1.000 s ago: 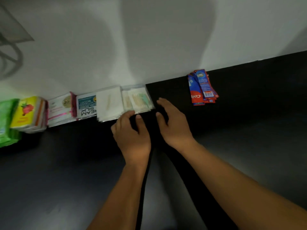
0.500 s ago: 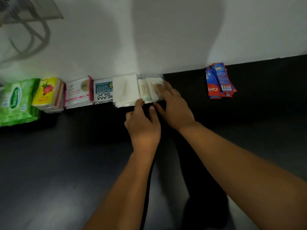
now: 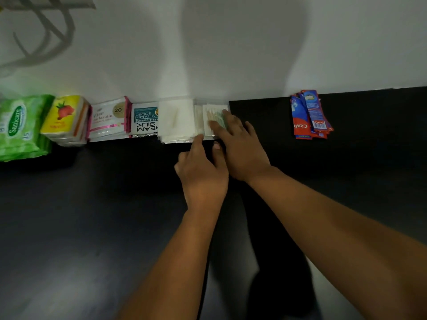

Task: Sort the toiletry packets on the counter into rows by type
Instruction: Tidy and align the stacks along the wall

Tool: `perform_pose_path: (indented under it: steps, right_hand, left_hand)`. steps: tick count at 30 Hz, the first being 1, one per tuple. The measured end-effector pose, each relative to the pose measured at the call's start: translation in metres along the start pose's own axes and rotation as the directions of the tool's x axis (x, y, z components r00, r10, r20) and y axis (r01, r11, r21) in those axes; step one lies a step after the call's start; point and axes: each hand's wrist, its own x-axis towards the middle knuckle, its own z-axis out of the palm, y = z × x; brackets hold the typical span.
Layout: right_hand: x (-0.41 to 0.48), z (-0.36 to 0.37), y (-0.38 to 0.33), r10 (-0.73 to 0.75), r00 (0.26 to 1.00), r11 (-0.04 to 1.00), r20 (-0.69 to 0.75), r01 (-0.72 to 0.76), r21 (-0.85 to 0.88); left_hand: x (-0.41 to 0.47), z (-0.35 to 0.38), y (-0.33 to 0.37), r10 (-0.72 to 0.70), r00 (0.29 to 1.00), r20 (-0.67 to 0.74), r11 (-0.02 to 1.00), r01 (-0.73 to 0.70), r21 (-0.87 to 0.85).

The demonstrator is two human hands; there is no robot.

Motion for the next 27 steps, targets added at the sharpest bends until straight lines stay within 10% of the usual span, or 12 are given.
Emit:
perform_pose_path:
  steps: [6,15,27]
  right_hand:
    - [0.026,0.002,-0.008,-0.066,0.992,0.974,0.107,0.087,-0.209]
    - [0.029,0.000,0.001,-0.046,0.997,0.999,0.059,0.045,0.017]
    - [-0.030,-0.005,0.013,-0.020,0.999,0.997,0.041,0.017,0.080]
  left_hand:
    - [0.004,0.002,-0.004,-0.031,0.999,0.008,1.000,0.031,0.003]
    - [0.003,-0.005,-0.005,-0.035,0.999,-0.019,0.982,0.031,-0.188]
    - [0.005,-0.002,-0.003,0.120,0.993,0.020,0.993,-0.120,-0.001]
